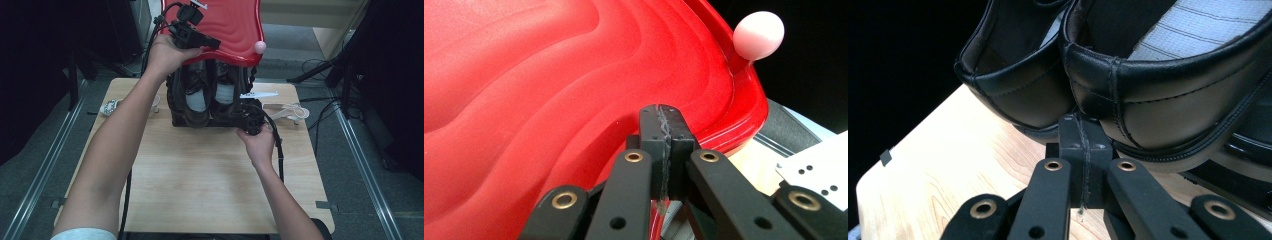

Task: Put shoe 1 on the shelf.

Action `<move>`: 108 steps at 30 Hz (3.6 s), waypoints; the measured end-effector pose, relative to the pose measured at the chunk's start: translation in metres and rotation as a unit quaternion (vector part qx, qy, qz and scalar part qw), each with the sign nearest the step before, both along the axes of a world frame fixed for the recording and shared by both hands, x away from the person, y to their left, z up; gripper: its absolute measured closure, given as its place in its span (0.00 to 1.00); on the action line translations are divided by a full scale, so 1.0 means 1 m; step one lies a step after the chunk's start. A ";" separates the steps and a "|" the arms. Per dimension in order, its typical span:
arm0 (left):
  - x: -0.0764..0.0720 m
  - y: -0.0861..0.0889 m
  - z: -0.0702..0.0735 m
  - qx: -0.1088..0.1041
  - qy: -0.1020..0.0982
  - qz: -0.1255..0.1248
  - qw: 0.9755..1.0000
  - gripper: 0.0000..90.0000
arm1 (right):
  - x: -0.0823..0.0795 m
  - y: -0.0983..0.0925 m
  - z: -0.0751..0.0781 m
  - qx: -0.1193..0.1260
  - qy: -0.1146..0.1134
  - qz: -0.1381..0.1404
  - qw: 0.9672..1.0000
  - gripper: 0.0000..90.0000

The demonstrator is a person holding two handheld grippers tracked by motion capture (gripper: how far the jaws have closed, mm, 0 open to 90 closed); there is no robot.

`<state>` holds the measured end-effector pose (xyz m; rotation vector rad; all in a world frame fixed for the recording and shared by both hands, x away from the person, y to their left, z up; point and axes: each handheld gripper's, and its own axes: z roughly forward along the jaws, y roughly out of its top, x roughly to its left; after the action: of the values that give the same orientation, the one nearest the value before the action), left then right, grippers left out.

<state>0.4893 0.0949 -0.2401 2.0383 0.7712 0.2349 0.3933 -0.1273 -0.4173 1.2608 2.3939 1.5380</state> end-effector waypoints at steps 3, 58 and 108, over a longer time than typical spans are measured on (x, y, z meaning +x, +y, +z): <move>0.000 0.000 0.000 0.001 -0.001 0.000 1.000 1.00 | 0.001 -0.001 0.000 0.003 0.002 0.000 1.000 1.00; 0.002 0.002 -0.001 -0.004 0.001 -0.005 1.000 1.00 | -0.024 0.027 -0.011 0.006 -0.012 0.018 1.000 1.00; 0.003 0.004 -0.001 -0.011 0.005 -0.004 1.000 1.00 | 0.038 0.099 0.010 0.015 0.003 0.017 1.000 1.00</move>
<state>0.4921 0.0991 -0.2415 2.0233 0.7693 0.2103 0.4310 -0.0284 -0.4070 1.2371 2.4180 1.5864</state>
